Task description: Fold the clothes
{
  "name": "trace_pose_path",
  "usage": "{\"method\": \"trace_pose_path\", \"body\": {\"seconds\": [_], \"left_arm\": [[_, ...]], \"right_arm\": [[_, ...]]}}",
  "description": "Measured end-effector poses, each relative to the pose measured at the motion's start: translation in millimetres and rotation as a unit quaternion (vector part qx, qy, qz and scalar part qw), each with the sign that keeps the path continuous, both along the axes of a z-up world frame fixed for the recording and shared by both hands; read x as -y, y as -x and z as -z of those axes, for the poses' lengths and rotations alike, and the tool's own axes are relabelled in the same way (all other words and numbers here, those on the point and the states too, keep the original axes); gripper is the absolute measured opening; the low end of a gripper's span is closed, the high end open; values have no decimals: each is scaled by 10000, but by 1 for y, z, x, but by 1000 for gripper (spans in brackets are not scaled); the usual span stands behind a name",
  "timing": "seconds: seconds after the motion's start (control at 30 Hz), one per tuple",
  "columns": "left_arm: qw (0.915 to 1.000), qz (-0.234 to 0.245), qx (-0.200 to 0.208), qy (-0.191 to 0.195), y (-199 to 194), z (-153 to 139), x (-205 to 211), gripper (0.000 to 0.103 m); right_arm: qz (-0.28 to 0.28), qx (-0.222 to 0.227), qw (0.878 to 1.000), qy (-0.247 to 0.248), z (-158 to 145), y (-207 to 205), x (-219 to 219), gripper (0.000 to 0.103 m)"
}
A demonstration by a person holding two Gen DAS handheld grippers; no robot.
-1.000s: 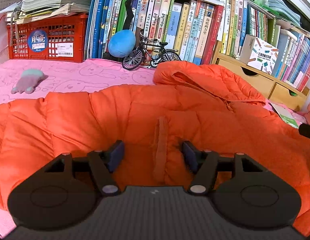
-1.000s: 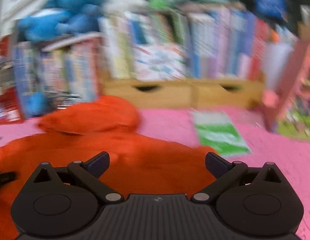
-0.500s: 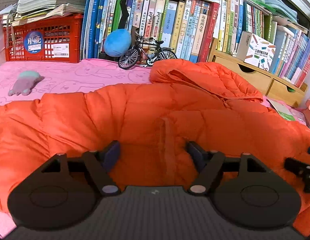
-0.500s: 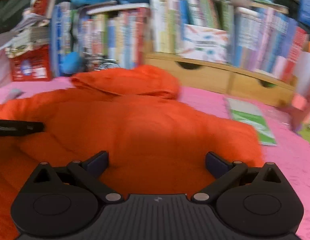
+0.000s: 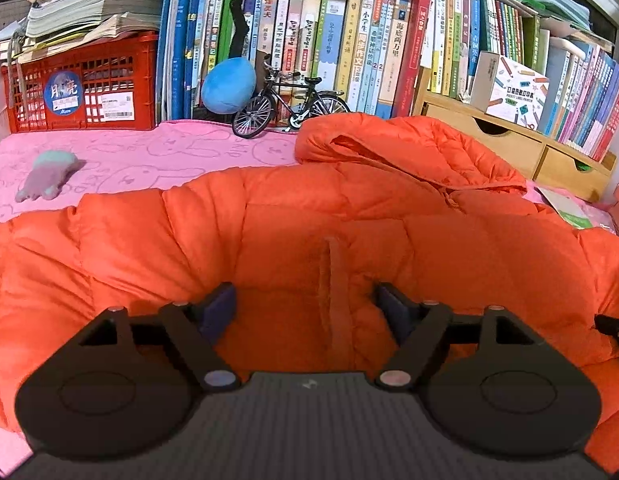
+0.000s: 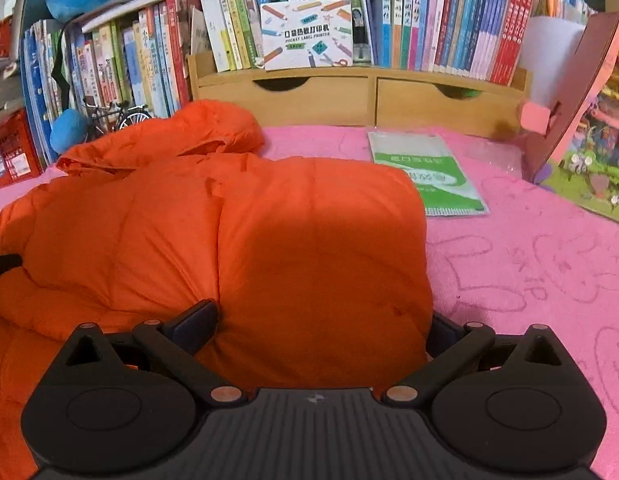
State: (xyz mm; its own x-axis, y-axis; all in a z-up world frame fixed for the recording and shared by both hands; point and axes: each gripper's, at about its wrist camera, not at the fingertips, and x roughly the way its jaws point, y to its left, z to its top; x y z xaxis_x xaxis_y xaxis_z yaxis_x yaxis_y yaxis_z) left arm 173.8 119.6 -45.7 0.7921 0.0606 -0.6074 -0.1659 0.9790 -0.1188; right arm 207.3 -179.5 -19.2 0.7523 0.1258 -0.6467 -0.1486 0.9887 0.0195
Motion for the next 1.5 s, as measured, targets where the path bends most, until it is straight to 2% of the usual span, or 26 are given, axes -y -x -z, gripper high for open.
{"method": "trace_pose_path", "body": {"seconds": [0.13,0.23,0.37,0.5,0.63,0.77,0.9,1.07,1.17,1.27,1.37,1.5], "left_arm": [[10000,57,57,-8,13,-20,-9,77],[9992,207,289,170,32,-42,-19,79],[9985,159,509,128,60,-61,-30,80],[9981,-100,590,173,96,-63,-43,81],[9969,-258,612,411,143,-58,-49,81],[9963,-429,654,362,182,-50,-45,85],[9958,-686,475,365,200,-42,-52,85],[9925,-1143,333,290,208,-37,-74,85],[9827,-1728,386,548,212,-36,-105,85],[9659,-2413,502,795,224,-31,-143,85],[9450,-3078,592,935,233,-28,-180,85],[9106,-3924,728,1073,240,-16,-228,85]], "right_arm": [[140,510,9986,7,-16,27,-1,103],[-99,778,9965,-286,-31,51,2,103],[-351,917,9937,-536,-46,79,3,103],[-654,791,9929,-599,-46,103,-3,103],[-797,509,9942,-514,-38,127,-13,103],[-1016,343,9920,-662,-29,152,-21,103],[-1378,186,9887,-559,-24,174,-39,103],[-1886,235,9808,-428,-28,193,-67,103],[-2139,306,9753,-450,-32,200,-80,103],[-2244,372,9730,-401,-32,203,-88,103],[-2243,408,9730,-351,-31,202,-89,103],[-2165,431,9749,-290,-28,198,-87,103]]}}
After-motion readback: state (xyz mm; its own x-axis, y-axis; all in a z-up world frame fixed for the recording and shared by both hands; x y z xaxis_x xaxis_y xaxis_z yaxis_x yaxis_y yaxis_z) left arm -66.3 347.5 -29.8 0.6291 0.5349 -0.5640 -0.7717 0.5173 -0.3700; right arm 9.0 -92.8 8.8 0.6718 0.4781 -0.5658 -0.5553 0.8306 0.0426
